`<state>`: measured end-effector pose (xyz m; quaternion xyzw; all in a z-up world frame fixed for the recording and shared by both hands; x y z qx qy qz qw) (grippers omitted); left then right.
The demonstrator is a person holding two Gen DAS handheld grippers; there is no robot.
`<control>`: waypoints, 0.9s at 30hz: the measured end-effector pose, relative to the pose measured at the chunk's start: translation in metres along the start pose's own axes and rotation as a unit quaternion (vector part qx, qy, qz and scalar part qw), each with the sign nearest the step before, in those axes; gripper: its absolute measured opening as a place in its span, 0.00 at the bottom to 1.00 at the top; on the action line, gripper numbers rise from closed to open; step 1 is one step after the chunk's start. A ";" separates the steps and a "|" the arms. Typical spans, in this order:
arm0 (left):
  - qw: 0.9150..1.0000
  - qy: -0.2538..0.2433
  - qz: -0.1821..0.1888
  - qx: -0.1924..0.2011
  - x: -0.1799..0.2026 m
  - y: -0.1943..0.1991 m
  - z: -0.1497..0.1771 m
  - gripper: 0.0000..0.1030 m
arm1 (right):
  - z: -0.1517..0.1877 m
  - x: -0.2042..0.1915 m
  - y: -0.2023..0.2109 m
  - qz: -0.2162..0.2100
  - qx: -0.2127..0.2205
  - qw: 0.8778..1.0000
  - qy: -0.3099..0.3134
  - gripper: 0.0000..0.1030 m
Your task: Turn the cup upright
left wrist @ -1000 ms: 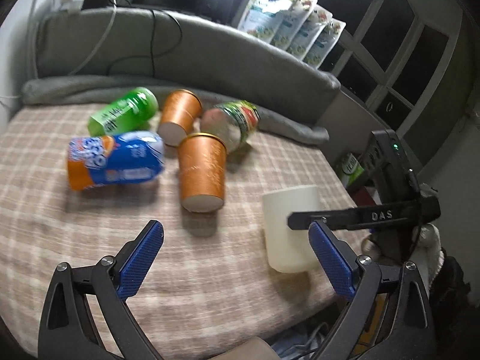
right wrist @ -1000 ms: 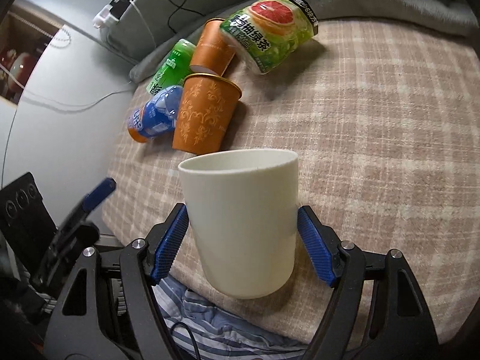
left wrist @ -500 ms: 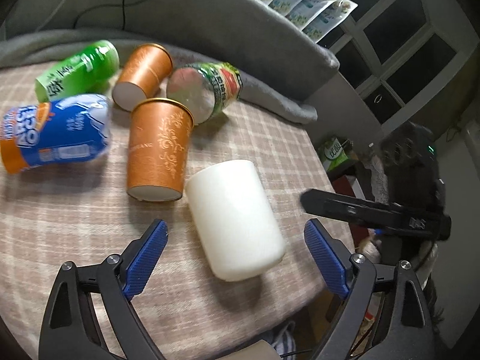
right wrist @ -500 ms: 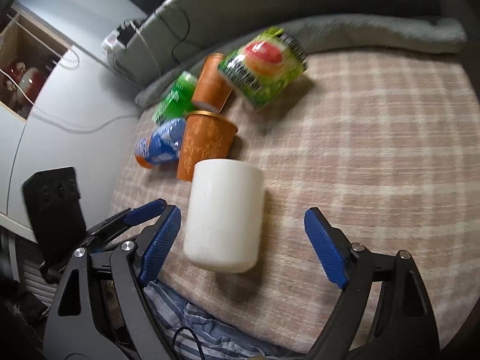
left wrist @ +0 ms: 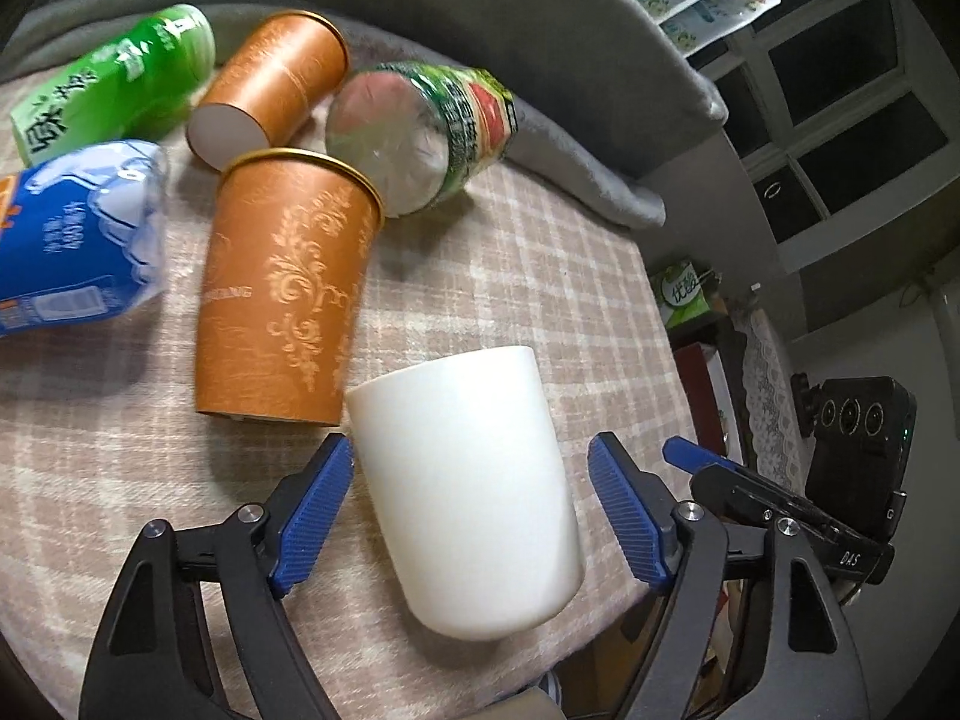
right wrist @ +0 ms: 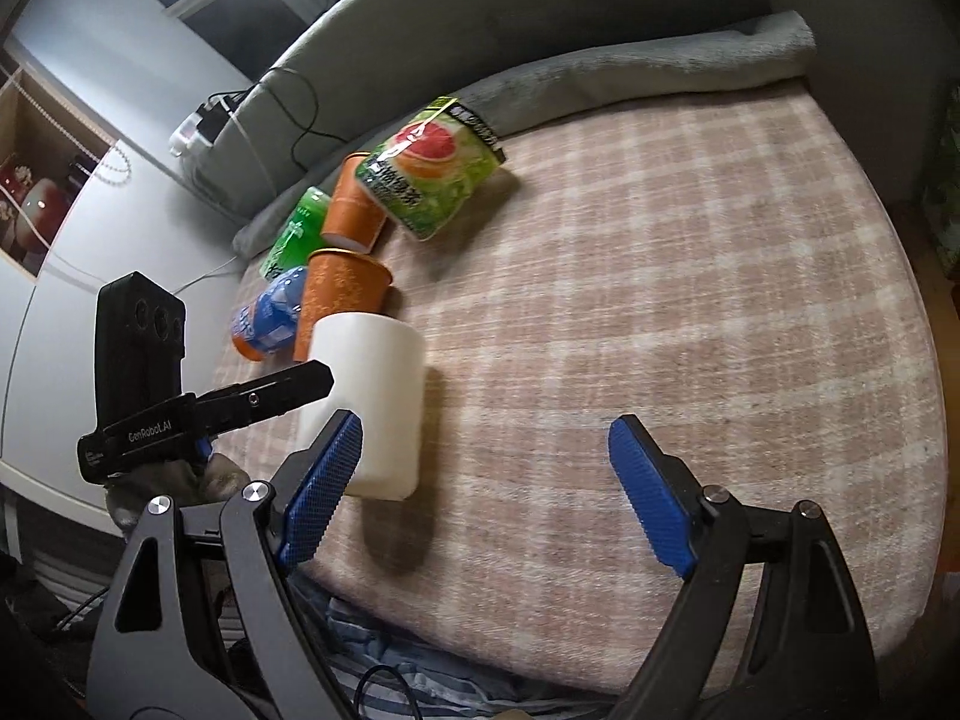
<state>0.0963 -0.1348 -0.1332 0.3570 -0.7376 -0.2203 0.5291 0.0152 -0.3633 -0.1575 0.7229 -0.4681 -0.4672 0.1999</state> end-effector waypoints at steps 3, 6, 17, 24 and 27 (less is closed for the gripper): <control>1.000 0.001 -0.003 -0.006 0.001 -0.006 -0.002 0.77 | 0.000 0.005 -0.002 0.001 -0.001 1.000 -0.006 0.84; 1.000 0.004 -0.004 -0.012 0.001 -0.012 -0.006 0.76 | 0.002 0.007 -0.004 0.001 -0.003 1.000 -0.007 0.84; 1.000 -0.008 -0.009 -0.014 0.006 -0.020 -0.005 0.74 | 0.005 0.018 -0.003 0.016 0.005 1.000 -0.022 0.84; 0.999 -0.036 -0.018 0.005 0.017 -0.011 0.000 0.74 | 0.007 0.019 -0.002 0.019 0.011 0.999 -0.025 0.84; 0.998 -0.051 -0.025 0.018 0.024 -0.008 0.002 0.74 | 0.009 0.017 0.002 0.024 0.020 0.999 -0.021 0.84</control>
Point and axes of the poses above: each gripper's, at about its wrist camera, not at the fingertips, and y roughly against the way its jaws point, x to its right, z to its underside, the point moved 1 cm from there along -y, roughly the way its jaws point, and after that the axes turned 3 degrees about z, right-handed, at the moved point
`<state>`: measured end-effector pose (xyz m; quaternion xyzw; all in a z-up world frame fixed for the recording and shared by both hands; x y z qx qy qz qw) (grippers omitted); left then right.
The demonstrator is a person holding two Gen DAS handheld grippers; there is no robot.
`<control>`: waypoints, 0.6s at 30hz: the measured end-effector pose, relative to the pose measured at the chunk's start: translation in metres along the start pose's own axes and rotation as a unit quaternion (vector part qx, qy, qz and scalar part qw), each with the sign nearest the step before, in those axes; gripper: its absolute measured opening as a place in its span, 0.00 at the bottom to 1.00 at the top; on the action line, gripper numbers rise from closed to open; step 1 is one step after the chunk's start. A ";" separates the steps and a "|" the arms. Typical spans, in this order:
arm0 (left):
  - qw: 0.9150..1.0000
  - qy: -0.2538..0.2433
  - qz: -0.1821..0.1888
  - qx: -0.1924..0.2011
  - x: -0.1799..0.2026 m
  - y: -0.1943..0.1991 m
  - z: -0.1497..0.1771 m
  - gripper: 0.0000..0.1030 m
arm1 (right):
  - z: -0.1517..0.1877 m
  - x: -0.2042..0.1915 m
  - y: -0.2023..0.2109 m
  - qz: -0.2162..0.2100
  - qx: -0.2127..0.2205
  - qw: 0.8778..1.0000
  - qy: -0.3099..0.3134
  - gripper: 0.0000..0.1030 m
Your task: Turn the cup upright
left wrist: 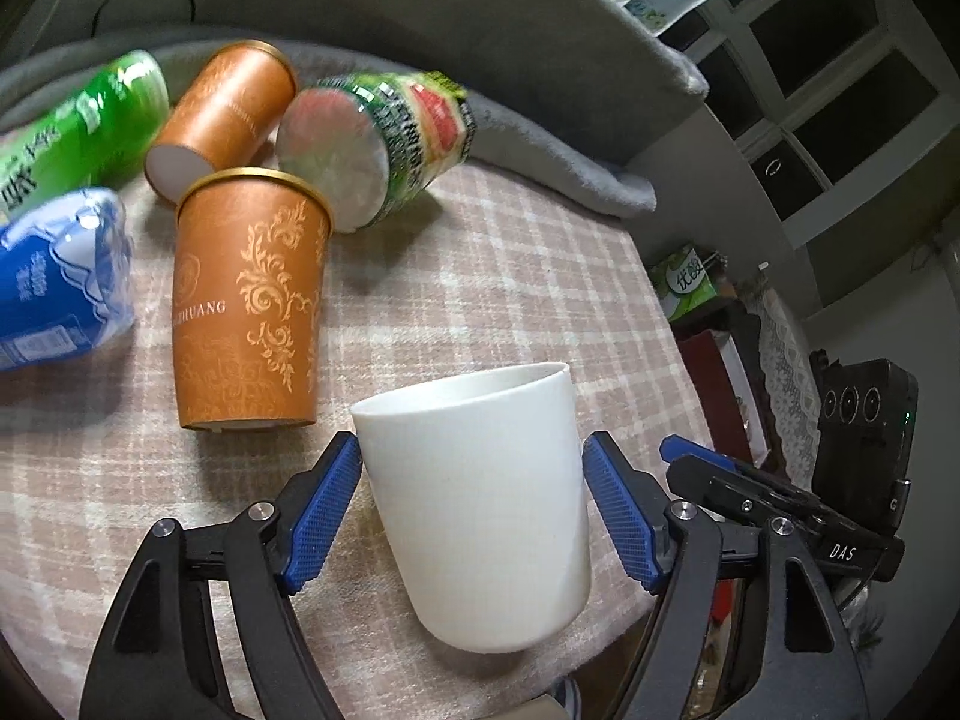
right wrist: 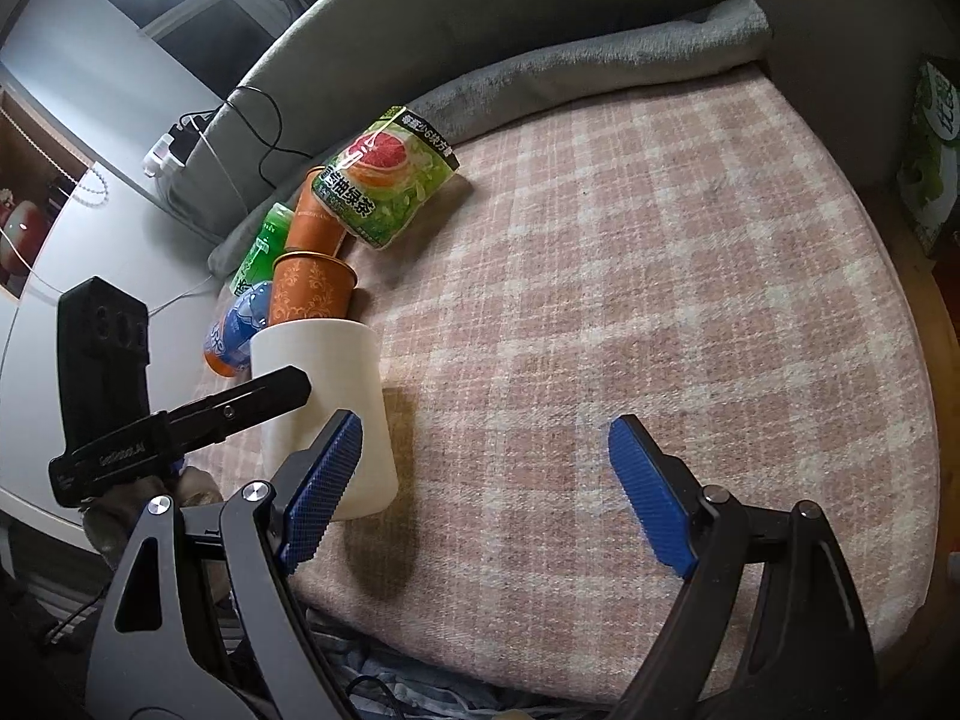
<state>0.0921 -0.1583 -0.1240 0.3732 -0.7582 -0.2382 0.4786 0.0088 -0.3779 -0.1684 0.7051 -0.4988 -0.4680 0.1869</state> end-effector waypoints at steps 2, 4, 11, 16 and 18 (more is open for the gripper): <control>1.000 -0.010 -0.004 0.006 0.005 0.002 0.001 0.74 | 0.002 -0.001 0.004 0.003 0.008 1.000 0.003 0.84; 1.000 -0.021 -0.011 0.014 0.009 0.003 0.001 0.74 | 0.002 -0.003 0.008 0.007 0.014 1.000 0.005 0.84; 0.998 -0.049 -0.029 0.036 0.019 0.005 0.001 0.73 | 0.007 -0.004 0.017 0.015 0.029 0.999 0.007 0.84; 0.995 -0.067 -0.045 0.051 0.023 0.005 0.001 0.73 | 0.008 -0.002 0.020 0.021 0.034 0.999 0.003 0.84; 0.994 -0.074 -0.051 0.056 0.025 0.005 0.001 0.73 | 0.009 -0.001 0.020 0.022 0.034 0.999 0.001 0.84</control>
Point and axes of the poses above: each gripper's, at about its wrist camera, not at the fingertips, and y roughly against the way its jaws point, x to its right, z to its underside, the point moved 1 cm from there along -y, roughly the way its jaws point, and after that the axes turned 3 degrees about z, right-handed, at the moved point
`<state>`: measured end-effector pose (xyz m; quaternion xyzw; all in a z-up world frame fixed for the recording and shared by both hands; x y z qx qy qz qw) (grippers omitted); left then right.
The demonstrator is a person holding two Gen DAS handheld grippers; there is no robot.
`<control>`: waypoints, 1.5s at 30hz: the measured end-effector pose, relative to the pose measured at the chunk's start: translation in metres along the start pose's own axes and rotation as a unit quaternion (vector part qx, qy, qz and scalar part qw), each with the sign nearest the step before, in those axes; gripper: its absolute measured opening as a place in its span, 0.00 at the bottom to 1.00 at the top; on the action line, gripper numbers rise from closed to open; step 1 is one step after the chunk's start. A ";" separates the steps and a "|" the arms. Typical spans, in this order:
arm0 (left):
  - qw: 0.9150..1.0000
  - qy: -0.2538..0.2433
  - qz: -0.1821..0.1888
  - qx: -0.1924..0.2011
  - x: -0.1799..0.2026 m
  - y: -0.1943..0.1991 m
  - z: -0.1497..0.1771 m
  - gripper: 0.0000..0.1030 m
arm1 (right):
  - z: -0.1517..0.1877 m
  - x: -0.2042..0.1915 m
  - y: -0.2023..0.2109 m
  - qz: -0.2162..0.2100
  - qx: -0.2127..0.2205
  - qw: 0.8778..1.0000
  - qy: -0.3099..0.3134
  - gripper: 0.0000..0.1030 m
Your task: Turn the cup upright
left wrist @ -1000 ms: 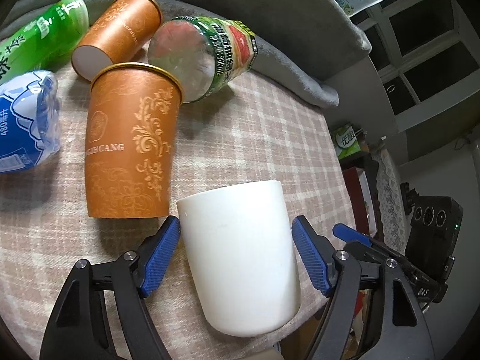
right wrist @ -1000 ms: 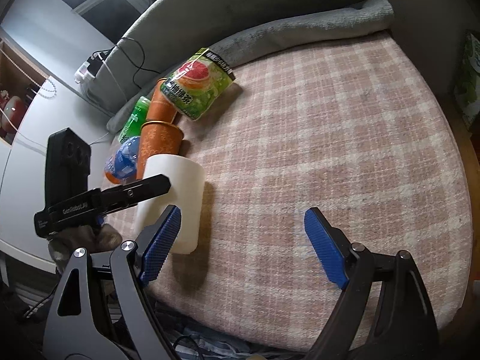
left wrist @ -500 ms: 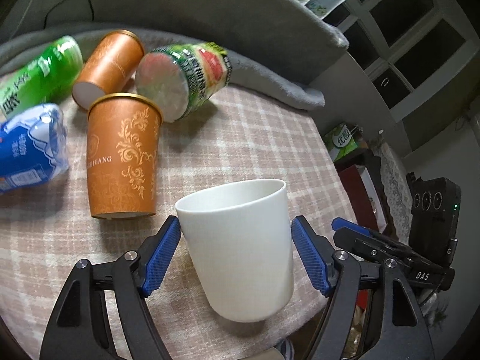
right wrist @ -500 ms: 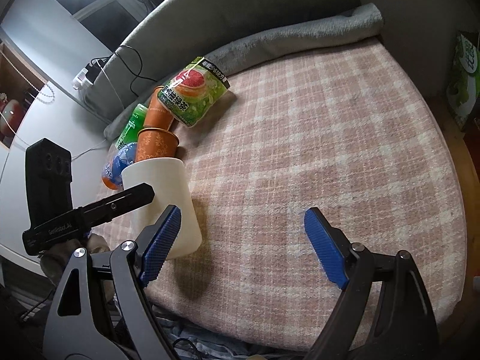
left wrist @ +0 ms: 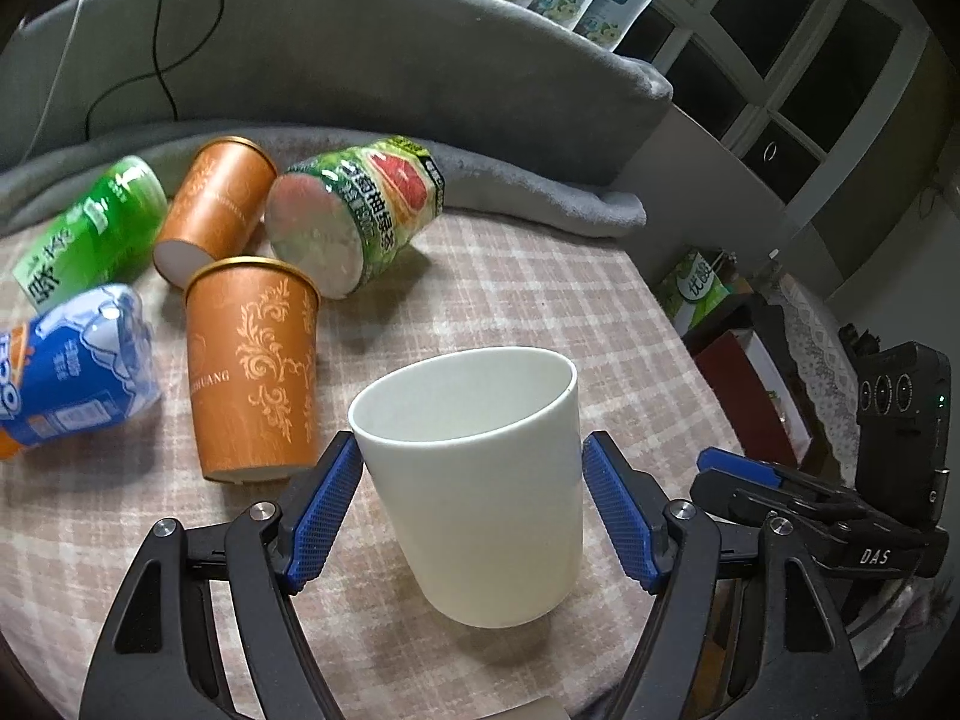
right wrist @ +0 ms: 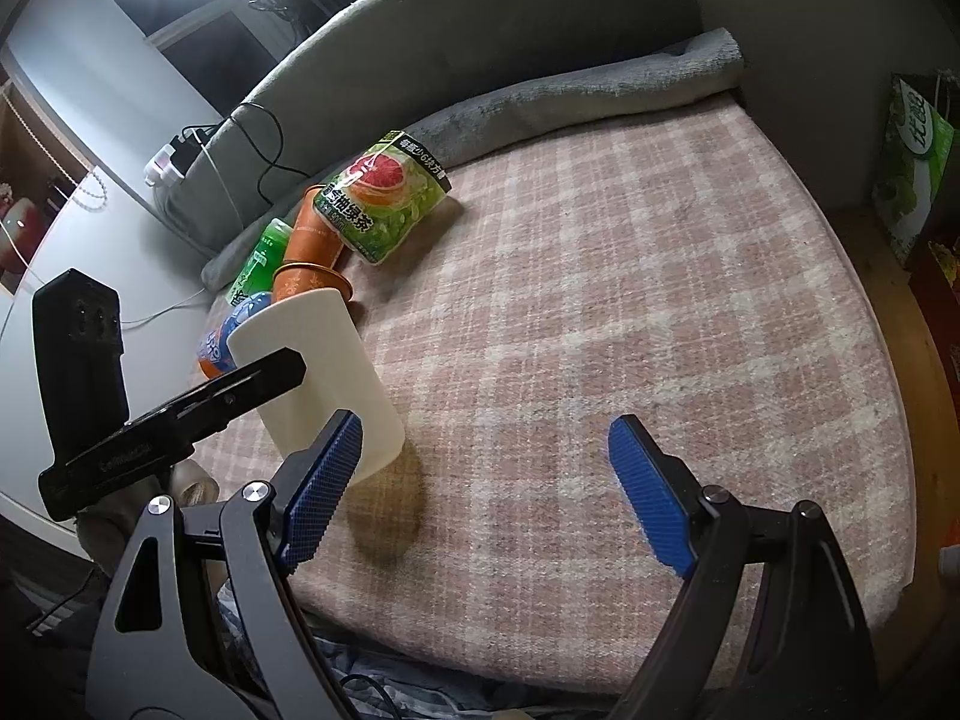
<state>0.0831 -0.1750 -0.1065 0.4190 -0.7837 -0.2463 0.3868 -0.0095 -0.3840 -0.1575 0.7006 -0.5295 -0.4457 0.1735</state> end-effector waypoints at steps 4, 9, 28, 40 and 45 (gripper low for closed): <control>1.000 -0.015 -0.015 0.013 0.004 -0.001 -0.003 0.73 | 0.001 0.000 0.001 0.004 0.002 1.000 -0.001 0.84; 0.998 -0.043 -0.038 0.033 0.010 -0.003 -0.004 0.73 | 0.001 -0.002 0.004 0.008 0.007 1.000 0.003 0.84; 0.990 -0.105 -0.075 0.053 0.032 -0.002 0.010 0.73 | 0.002 -0.006 0.011 0.018 0.019 1.000 0.011 0.84; 0.989 -0.121 -0.073 0.051 0.041 -0.003 0.021 0.73 | 0.005 -0.009 0.018 0.018 0.025 0.999 0.013 0.84; 0.990 -0.118 -0.067 0.045 0.043 -0.003 0.026 0.73 | 0.007 -0.011 0.022 0.021 0.028 0.999 0.014 0.84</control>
Point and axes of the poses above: each gripper's, at about its wrist camera, not at the fingertips, and y roughly against the way its jaws point, x to its right, z to its underside, the point moved 1 cm from there along -y, roughly the way its jaws point, and after that the axes turned 3 degrees about z, right-handed, at the moved point
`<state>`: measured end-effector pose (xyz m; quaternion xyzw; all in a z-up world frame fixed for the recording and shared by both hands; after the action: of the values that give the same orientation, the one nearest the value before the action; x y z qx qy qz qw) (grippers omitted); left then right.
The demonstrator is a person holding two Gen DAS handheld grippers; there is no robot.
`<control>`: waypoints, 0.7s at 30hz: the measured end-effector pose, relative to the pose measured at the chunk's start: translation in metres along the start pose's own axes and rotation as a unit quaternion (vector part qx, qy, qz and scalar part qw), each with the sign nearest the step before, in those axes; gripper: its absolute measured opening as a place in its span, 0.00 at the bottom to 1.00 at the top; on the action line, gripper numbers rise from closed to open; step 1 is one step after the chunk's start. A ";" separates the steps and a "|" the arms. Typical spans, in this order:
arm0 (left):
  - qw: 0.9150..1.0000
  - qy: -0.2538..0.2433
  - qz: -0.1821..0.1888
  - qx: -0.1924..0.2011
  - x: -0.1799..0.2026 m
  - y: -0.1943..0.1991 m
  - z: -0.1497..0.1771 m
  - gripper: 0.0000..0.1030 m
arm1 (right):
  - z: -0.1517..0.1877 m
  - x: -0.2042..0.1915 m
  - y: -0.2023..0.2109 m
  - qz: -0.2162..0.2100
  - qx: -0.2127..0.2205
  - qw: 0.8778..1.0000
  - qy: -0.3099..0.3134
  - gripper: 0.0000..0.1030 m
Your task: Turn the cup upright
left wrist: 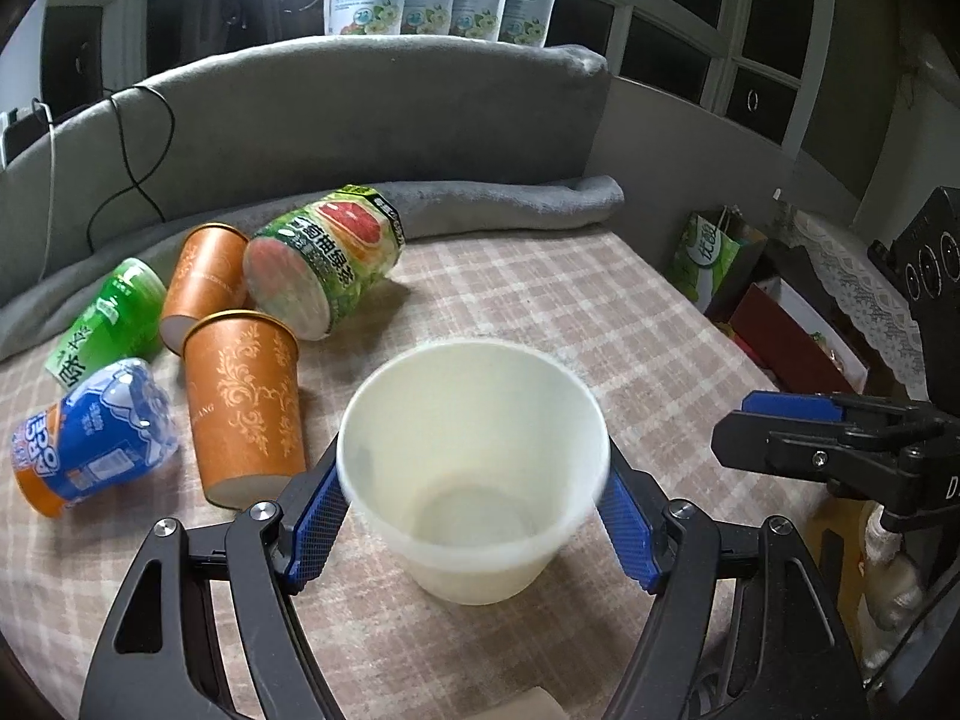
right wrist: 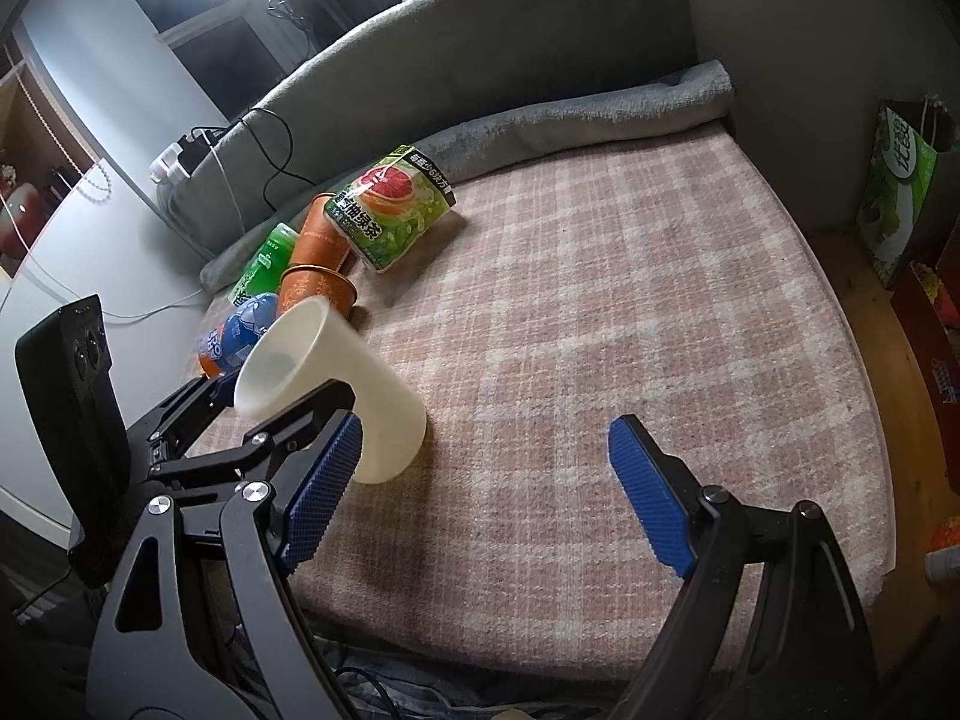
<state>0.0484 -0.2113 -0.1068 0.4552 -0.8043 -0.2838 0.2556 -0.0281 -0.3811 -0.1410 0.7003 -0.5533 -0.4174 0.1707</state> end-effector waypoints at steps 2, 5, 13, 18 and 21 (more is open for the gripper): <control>1.000 0.003 0.003 -0.003 0.000 0.001 0.001 0.73 | 0.000 -0.001 0.001 0.001 0.001 1.000 0.001 0.84; 1.000 0.010 0.009 -0.007 -0.003 0.002 0.002 0.73 | 0.001 -0.002 0.002 0.001 0.003 1.000 0.001 0.84; 0.999 0.030 0.031 -0.012 -0.012 0.009 0.005 0.73 | 0.000 -0.009 0.006 0.006 0.008 1.000 0.010 0.84; 0.998 0.032 0.046 -0.011 -0.013 0.015 0.006 0.77 | -0.001 -0.016 0.009 0.007 0.013 1.000 0.016 0.84; 0.998 0.027 0.048 -0.004 -0.011 0.019 0.005 0.78 | -0.001 -0.020 0.010 0.007 0.016 1.000 0.019 0.84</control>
<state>0.0386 -0.1924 -0.0989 0.4220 -0.8173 -0.2620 0.2921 -0.0344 -0.3664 -0.1253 0.7067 -0.5618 -0.3938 0.1728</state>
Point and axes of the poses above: each gripper's, at about its wrist camera, not at the fingertips, and y roughly against the way its jaws point, x to its right, z to its underside, the point moved 1 cm from there along -y, roughly the way its jaws point, and after that the axes turned 3 degrees about z, right-handed, at the moved point
